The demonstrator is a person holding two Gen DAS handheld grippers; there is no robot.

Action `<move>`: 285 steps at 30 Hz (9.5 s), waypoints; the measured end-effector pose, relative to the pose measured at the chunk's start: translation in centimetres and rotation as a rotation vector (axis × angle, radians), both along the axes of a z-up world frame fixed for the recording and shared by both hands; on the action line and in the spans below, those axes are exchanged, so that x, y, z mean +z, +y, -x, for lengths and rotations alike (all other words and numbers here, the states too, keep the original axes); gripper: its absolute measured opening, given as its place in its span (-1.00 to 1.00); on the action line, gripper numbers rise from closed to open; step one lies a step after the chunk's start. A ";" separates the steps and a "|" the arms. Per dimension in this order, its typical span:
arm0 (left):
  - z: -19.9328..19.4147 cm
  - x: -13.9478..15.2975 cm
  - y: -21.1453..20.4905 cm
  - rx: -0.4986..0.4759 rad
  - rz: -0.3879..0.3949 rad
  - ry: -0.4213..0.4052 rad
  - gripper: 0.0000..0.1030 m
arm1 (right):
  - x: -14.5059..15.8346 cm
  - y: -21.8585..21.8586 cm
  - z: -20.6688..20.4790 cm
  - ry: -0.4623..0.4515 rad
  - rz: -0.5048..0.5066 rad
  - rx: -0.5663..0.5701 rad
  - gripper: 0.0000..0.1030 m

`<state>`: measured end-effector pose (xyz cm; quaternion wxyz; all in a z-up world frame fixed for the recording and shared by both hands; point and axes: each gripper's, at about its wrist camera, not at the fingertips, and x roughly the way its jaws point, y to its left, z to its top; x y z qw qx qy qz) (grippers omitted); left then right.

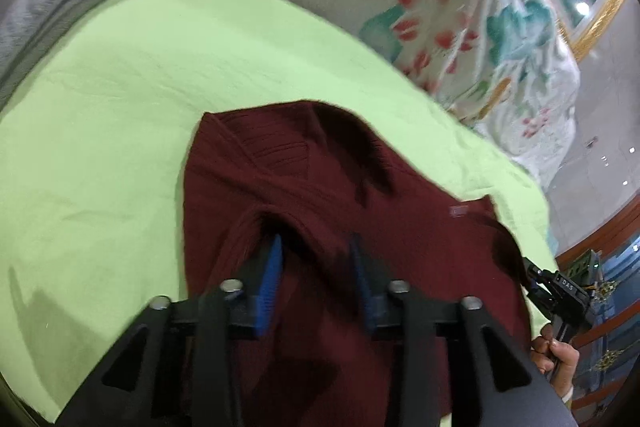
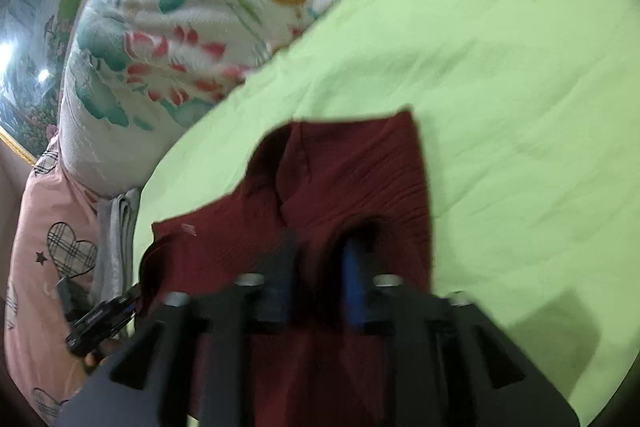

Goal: Fold large clothes

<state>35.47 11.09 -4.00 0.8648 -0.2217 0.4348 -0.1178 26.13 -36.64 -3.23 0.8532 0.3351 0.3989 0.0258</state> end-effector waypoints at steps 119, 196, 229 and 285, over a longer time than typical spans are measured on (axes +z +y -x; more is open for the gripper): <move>8.1 1.7 -23.7 -0.380 0.031 -0.156 -0.88 | 2.8 7.0 -5.0 -0.032 -0.218 0.277 -0.66; -1.5 -3.0 -23.2 -0.401 0.098 0.135 0.02 | -1.6 1.5 1.0 0.102 -0.109 0.231 -0.21; 18.5 2.8 -0.2 -0.043 -0.189 -0.027 0.41 | 0.7 16.8 4.9 0.027 -0.123 0.387 0.44; 23.2 8.1 -4.4 -0.276 -0.146 -0.274 -0.35 | 4.2 17.0 5.9 -0.080 -0.057 0.376 -0.04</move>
